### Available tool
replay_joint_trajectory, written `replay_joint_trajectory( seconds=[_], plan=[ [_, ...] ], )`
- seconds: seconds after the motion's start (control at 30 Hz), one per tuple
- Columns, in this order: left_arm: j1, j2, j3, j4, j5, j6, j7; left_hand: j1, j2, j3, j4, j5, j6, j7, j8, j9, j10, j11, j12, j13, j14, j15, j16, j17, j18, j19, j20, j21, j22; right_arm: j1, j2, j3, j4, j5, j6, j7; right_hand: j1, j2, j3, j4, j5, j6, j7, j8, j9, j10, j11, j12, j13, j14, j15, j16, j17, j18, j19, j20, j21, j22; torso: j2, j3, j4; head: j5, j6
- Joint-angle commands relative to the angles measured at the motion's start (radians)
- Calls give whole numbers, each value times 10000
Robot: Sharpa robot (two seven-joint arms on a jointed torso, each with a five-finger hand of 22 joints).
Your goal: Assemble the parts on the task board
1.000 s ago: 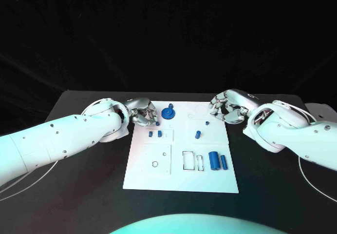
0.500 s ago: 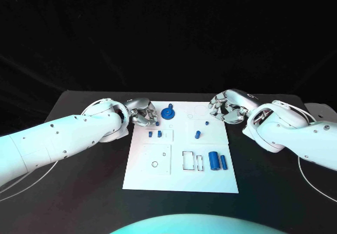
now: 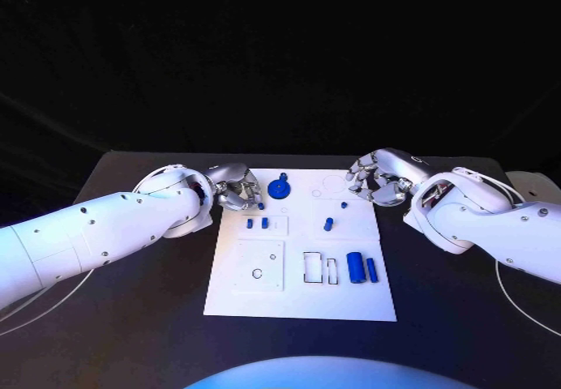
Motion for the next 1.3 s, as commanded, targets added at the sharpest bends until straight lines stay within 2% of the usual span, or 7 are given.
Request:
replay_joint_trajectory(
  seconds=[0.03,0.2,0.27,0.47,0.63,0.9,1.3],
  plan=[
    [-1,-83,11,95,440,-595,372,-82,20,53,-25,11,-165,60,-118,-44,-211,62,-5,7,-81,113,-18,-135,-39,-135,37,-113,-133,-9,2,0,-10,-223,217,-190,-91,-30,44,-11,24,76,-15,-53,-15,52,7,-68,-39,451,3,50,91,3,23,-18,5,543,-12,6,-1,-32,20],
    [2,-295,13,207,1434,-1219,874,-215,-80,112,33,11,-438,224,-315,-114,-660,257,-107,-38,-536,283,-354,-1104,126,-638,193,-659,-986,-10,3,0,-29,-740,637,-483,-147,-109,17,-36,-139,84,12,-101,-29,-38,48,-251,-176,421,32,-7,9,22,-29,-4,-105,486,-8,5,-1,-173,88],
    [4,-426,14,269,2464,-1536,1260,-273,-128,158,78,7,-554,315,-394,-136,-954,356,-192,-99,-1145,382,-858,-2356,324,-1253,282,-1355,-2005,-11,13,0,-42,-1120,885,-636,-139,-125,17,-52,-159,93,11,-104,-30,-48,51,-277,-196,419,36,-7,13,24,-36,0,-118,481,-7,10,-2,-258,116],
    [9,-797,13,549,5309,-1966,2343,-338,-129,173,138,0,-594,369,-412,-128,-1139,440,-183,-147,-1730,442,-1353,-3506,509,-1850,360,-2091,-3028,-12,94,-1,-91,-2211,1651,-1036,-172,-198,6,-78,-386,106,19,-167,-52,-150,91,-483,-359,415,70,4,35,16,-36,29,-99,514,2,1,4,-460,192],
    [7,-1068,9,874,7115,-1971,3019,-369,-95,160,175,-2,-544,367,-378,-108,-1124,436,-140,-145,-1738,444,-1372,-3502,517,-1876,369,-2159,-3088,-29,244,-3,-141,-2872,2037,-1295,-196,-238,0,-79,-515,91,23,-224,-73,-219,117,-617,-473,420,91,23,62,10,-29,48,-78,540,14,-9,0,-531,213],
    [-30,-1380,-3,1429,9733,-1619,4153,-329,2,169,177,11,-422,350,-288,-61,-1105,417,-63,-141,-1838,429,-1459,-3717,551,-1961,368,-2322,-3288,-112,595,-10,-372,-3490,1996,-1624,-190,-258,12,-96,-535,102,46,-270,-88,-351,159,-784,-616,434,125,64,123,-2,-8,75,-31,585,3,-23,36,-652,212],
    [-130,-1620,-7,1901,10937,-1227,4811,-291,64,177,164,20,-395,346,-259,-43,-1097,410,-23,-138,-1877,424,-1479,-3772,559,-1985,364,-2376,-3348,-306,1060,-28,-708,-3656,2179,-1663,-66,-181,98,-193,-499,213,34,-252,-76,-248,143,-813,-704,464,124,135,220,-22,43,85,83,673,2,-21,18,-638,190]
  ],
)
